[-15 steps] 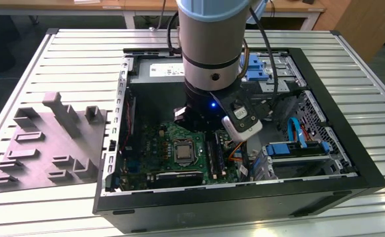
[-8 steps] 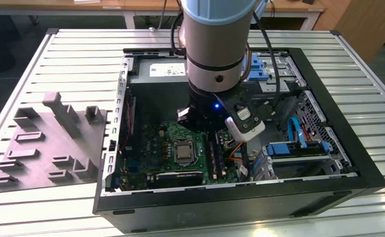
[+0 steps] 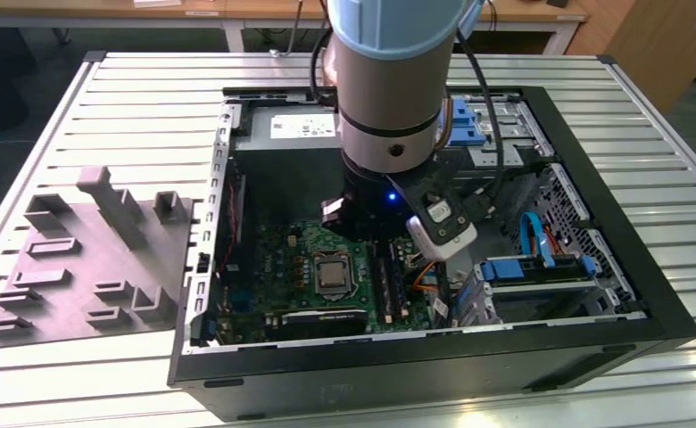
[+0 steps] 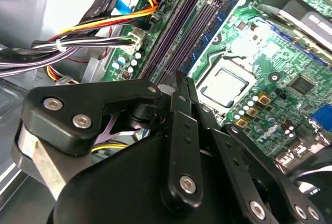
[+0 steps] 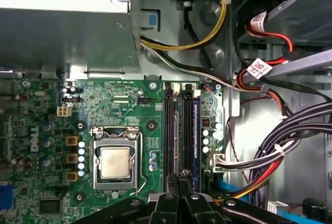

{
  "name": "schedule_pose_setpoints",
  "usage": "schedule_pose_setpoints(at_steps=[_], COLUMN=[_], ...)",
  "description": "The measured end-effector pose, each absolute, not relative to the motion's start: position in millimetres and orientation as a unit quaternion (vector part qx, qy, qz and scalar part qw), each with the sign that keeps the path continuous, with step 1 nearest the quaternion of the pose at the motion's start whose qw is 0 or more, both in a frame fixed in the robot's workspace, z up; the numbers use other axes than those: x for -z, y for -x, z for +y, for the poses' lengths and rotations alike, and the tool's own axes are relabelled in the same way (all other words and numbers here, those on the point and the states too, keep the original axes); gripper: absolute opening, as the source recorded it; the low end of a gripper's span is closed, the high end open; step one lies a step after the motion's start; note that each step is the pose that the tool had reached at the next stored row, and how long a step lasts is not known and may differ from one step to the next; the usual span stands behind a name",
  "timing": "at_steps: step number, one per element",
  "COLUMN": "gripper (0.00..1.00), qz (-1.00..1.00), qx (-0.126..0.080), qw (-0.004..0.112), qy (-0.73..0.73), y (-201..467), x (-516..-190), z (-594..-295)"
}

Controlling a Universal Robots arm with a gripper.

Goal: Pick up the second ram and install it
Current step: 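Insert the second ram into the second slot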

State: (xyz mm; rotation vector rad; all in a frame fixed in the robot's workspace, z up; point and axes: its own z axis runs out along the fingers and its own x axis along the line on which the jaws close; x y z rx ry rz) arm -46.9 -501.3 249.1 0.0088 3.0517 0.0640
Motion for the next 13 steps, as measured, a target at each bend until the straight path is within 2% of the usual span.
schedule_pose_setpoints(at_steps=[13], gripper=[0.11], qz=[0.999], qx=[-0.03], qw=[0.044], qy=[0.002], y=[46.5], x=[-239.8], z=[-501.0])
